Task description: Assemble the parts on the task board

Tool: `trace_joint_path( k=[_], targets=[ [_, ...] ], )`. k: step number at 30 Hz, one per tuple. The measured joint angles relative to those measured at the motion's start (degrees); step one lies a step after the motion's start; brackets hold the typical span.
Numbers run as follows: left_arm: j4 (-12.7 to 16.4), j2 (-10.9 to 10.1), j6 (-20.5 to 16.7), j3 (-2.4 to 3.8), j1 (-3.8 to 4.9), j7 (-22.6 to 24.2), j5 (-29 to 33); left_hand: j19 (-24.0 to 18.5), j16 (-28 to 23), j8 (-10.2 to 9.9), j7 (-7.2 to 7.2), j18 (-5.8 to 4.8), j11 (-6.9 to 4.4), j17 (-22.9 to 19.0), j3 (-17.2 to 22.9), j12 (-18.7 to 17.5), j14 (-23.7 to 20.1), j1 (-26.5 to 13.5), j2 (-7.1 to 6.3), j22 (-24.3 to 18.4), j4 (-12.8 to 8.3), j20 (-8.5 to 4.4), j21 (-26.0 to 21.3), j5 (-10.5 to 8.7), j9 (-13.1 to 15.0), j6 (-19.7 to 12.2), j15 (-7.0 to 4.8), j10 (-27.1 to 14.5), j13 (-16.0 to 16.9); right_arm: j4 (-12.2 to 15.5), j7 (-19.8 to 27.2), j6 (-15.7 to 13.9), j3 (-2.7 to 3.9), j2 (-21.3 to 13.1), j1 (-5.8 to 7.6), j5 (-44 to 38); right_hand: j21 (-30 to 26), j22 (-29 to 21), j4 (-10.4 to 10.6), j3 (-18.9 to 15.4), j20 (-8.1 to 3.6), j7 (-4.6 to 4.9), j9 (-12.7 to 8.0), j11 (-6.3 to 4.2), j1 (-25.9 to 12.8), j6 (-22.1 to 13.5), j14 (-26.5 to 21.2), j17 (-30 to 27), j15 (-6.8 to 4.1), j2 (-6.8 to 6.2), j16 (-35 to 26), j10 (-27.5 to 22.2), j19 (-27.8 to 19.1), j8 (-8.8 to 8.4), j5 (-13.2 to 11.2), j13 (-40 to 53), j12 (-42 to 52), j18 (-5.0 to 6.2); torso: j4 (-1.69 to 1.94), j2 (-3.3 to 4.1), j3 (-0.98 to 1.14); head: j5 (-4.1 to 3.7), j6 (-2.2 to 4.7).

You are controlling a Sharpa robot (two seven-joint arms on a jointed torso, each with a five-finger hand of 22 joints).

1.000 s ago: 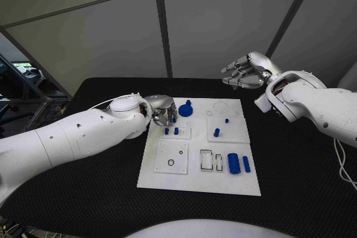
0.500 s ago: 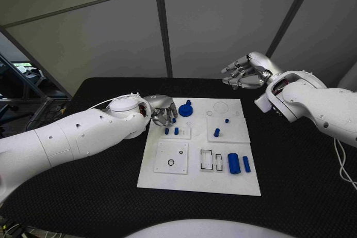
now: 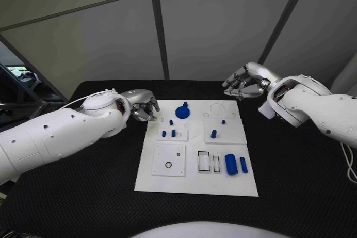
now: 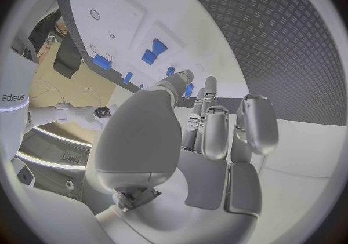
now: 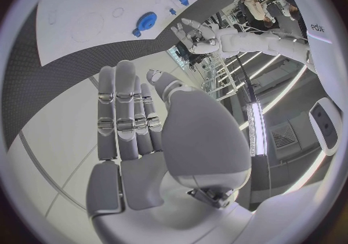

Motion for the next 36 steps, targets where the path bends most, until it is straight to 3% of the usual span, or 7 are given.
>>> trace_joint_path(
  k=[3,5,12,17,22,24,36],
  targets=[
    [1.62,-2.50,-1.79,0.11,0.41,0.58,2.95,-1.47,-0.84,0.98,0.00,0.06,0.05,-1.78,-0.61,1.64,-0.05,0.57,0.56,-1.74,-0.28,0.02,-4.02,0.00,0.17,1.78,0.05,0.43,0.88,1.34,-1.34,0.73,-0.13,-0.85,-0.51,-3.98,0.96,0.62,-0.28,-0.03,-0.31,-0.22,0.00,-0.23,0.00,0.58,0.00,2.45,0.00,0.00,3.33,0.23,0.31,0.00,-0.28,-0.98,-0.71,0.00,-0.02,-0.02,0.00,-0.98,0.27],
    [2.31,-4.35,-3.33,0.19,0.64,1.62,6.72,-4.40,-2.24,1.68,0.17,4.90,0.09,-4.36,-0.93,2.75,-0.64,1.38,1.38,-6.37,-0.41,0.14,-11.60,0.00,0.24,2.91,0.65,0.39,1.57,2.68,-2.43,1.19,-0.85,-1.62,-0.74,-7.36,1.60,1.12,-0.50,0.19,-0.47,-0.52,0.00,-0.54,0.00,0.88,0.21,4.70,-0.21,0.00,6.32,0.54,0.47,0.00,-0.27,-1.64,-1.19,0.00,-0.04,-0.02,-0.01,-1.76,0.44],
    [4.56,-8.82,-9.65,0.08,0.62,9.95,29.40,-11.20,-6.22,2.89,0.73,4.88,1.09,-11.61,-2.34,5.47,-4.93,0.21,4.17,-16.89,1.49,0.93,-28.57,0.00,0.14,4.10,1.43,-2.31,3.21,6.93,-6.43,2.87,-2.41,-3.39,-1.96,-18.26,3.04,2.22,-1.13,0.82,-0.62,-0.34,-0.04,-0.61,0.00,1.06,0.21,6.16,-0.21,0.00,8.63,1.05,1.02,-0.23,-1.68,-2.98,-2.09,0.00,-0.03,0.05,0.07,-2.93,1.01],
    [7.62,-9.74,-12.00,-0.18,-0.11,16.86,46.64,-11.36,-22.24,3.47,0.88,4.90,1.22,-35.90,-3.38,7.84,-15.40,0.62,5.00,-19.12,2.54,1.10,-31.86,0.00,-0.29,3.94,1.58,-4.22,4.27,8.00,-8.79,3.96,-2.76,-3.61,-3.07,-24.07,3.64,2.77,-0.93,1.33,-0.61,-0.34,-0.16,-0.29,-0.01,1.06,0.21,7.46,-0.21,-0.01,10.70,0.73,1.02,-0.67,-2.66,-4.14,-3.61,0.00,-0.04,0.07,0.00,-3.12,1.18],
    [9.11,-9.99,-12.68,-0.20,-0.27,20.95,57.73,-11.57,-23.79,3.74,0.95,4.99,1.22,-37.89,-3.63,8.62,-15.45,0.84,5.21,-20.01,2.55,1.31,-33.17,0.00,-0.39,3.86,1.53,-4.44,4.65,8.04,-10.43,4.92,-3.34,-3.35,-3.34,-27.54,4.56,3.68,-0.75,1.89,-0.24,-0.02,-0.23,0.27,-0.42,0.75,0.21,8.77,-0.21,-0.65,12.86,-0.59,1.39,-0.96,-2.98,-5.33,-4.95,0.01,-0.04,0.07,-0.03,-3.24,1.20],
    [9.46,-10.05,-12.88,-0.20,-0.29,22.29,61.86,-11.57,-23.91,3.74,0.95,8.02,1.23,-38.10,-3.85,8.63,-15.45,0.85,5.22,-20.31,2.66,1.31,-33.64,0.01,-0.39,3.86,1.53,-4.79,4.68,8.03,-11.05,5.38,-3.64,-3.05,-3.46,-28.80,5.32,4.54,-0.80,2.13,-0.20,0.18,-0.23,0.30,-0.24,0.54,0.21,9.74,-0.21,-0.84,14.36,-0.73,1.84,-0.96,-3.13,-5.78,-5.09,0.00,-0.04,0.08,-0.02,-3.24,1.26],
    [9.80,-10.04,-13.19,-0.22,-0.38,25.74,73.01,-11.97,-24.41,4.00,0.94,7.97,1.21,-38.58,-3.85,9.23,-15.45,1.37,5.73,-21.02,2.66,1.31,-34.72,0.01,-0.44,3.86,1.53,-5.21,4.87,5.87,-12.72,6.70,-3.96,-0.43,-4.07,-32.03,7.02,6.63,-0.78,2.90,-0.10,0.20,-0.22,0.51,-0.46,0.16,0.21,11.20,-0.21,-1.06,16.71,-0.92,2.60,-1.16,-3.13,-6.73,-5.58,0.00,-0.07,0.16,0.02,-3.05,1.21]
  ],
)
